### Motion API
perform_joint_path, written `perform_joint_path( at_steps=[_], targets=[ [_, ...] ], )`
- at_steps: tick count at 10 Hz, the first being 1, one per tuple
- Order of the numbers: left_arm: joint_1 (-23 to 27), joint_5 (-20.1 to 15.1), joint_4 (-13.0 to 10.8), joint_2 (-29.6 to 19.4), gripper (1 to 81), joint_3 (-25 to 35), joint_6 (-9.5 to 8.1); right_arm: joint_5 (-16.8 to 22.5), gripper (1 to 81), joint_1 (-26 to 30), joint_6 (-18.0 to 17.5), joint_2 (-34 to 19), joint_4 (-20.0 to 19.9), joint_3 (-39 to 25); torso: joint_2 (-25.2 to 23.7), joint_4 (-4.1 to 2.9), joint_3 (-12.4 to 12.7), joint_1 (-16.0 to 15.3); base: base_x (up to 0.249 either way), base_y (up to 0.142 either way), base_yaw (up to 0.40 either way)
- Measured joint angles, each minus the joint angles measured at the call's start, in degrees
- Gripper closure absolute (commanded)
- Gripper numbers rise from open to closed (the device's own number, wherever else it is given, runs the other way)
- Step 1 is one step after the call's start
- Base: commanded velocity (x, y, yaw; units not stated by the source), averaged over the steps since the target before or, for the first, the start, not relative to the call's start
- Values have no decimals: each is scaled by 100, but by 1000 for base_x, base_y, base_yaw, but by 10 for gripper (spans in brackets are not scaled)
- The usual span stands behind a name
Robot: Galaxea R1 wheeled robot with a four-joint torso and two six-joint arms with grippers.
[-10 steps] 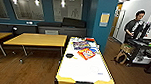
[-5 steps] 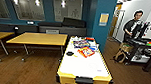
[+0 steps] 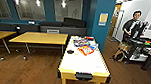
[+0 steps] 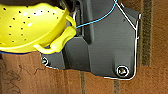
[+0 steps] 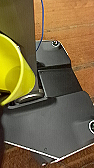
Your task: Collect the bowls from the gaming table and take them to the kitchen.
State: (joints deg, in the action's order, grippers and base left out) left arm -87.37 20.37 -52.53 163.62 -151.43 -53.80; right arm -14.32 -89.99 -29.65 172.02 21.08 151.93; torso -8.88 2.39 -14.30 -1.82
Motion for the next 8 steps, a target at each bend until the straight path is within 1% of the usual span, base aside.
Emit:
perform_joint_path(
  at_steps=[5,6,7,8],
  targets=[
    [0,2,-2,5,811,0,49,33,811,0,0,2,0,2,0,0,0,0,-137,0,0],
    [-2,2,-2,5,811,0,107,33,811,0,2,2,0,6,0,0,0,0,-114,0,0],
    [-4,0,-2,5,811,0,123,44,811,0,2,2,0,6,0,0,0,2,-87,0,0],
    [-30,0,-2,5,811,0,127,46,811,-4,5,2,2,22,-2,0,2,6,0,0,0]
  ],
)
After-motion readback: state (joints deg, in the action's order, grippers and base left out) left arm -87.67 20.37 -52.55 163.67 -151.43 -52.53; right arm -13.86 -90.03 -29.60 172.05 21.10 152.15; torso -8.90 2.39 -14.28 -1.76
